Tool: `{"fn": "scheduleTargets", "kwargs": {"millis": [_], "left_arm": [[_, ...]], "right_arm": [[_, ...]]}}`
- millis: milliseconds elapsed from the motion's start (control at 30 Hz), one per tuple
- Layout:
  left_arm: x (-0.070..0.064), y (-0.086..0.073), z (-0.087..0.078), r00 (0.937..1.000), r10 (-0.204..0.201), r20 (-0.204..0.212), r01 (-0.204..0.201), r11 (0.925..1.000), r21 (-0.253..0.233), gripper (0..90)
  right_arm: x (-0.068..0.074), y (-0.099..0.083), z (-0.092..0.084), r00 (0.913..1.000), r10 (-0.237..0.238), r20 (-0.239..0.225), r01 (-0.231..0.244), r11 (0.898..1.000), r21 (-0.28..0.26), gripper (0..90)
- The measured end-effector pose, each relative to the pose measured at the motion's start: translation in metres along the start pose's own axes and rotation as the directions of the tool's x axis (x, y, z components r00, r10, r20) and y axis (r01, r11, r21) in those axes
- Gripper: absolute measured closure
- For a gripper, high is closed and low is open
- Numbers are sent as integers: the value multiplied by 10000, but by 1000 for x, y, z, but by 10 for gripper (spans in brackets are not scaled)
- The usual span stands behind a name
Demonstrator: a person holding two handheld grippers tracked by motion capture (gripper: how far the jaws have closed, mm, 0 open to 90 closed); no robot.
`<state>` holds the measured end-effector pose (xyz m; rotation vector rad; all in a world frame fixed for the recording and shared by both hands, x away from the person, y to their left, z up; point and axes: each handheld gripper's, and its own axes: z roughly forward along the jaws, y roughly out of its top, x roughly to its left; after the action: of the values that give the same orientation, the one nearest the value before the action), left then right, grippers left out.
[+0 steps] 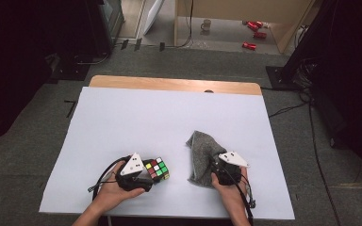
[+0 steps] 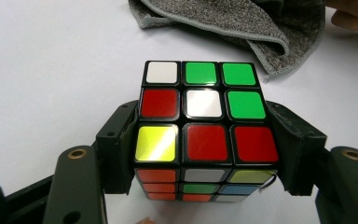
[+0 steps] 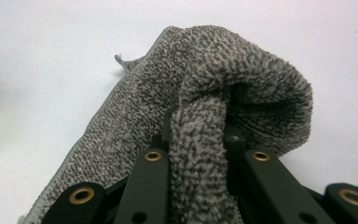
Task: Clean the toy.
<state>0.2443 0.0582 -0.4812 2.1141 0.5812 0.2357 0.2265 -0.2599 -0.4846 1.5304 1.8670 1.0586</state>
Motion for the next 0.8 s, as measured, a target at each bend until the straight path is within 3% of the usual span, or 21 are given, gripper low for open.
{"fn": "scheduleTargets", "kwargs": {"millis": [367, 467, 567, 667, 800], "left_arm": [[-8, 16, 27, 9991, 51, 415, -38, 9995, -308, 349], [-8, 15, 27, 9992, 65, 401, -53, 9995, -312, 349], [-5, 15, 24, 9995, -6, 317, 18, 9993, -371, 349], [-5, 16, 22, 9997, -40, 240, 52, 9988, -484, 349], [-6, 18, 19, 9998, 16, 201, -3, 9981, -616, 349]], "right_arm": [[-1, -1, 0, 10000, -7, -71, 7, 10000, 32, 764], [-2, 2, -2, 9999, 56, -146, -56, 10000, 0, 545], [1, 7, -11, 9995, 112, -282, -121, 9994, -323, 458], [7, 13, -21, 9985, 90, -540, -125, 9978, -645, 453], [21, 14, -25, 9890, -352, -1437, 249, 9970, -729, 532]]}}
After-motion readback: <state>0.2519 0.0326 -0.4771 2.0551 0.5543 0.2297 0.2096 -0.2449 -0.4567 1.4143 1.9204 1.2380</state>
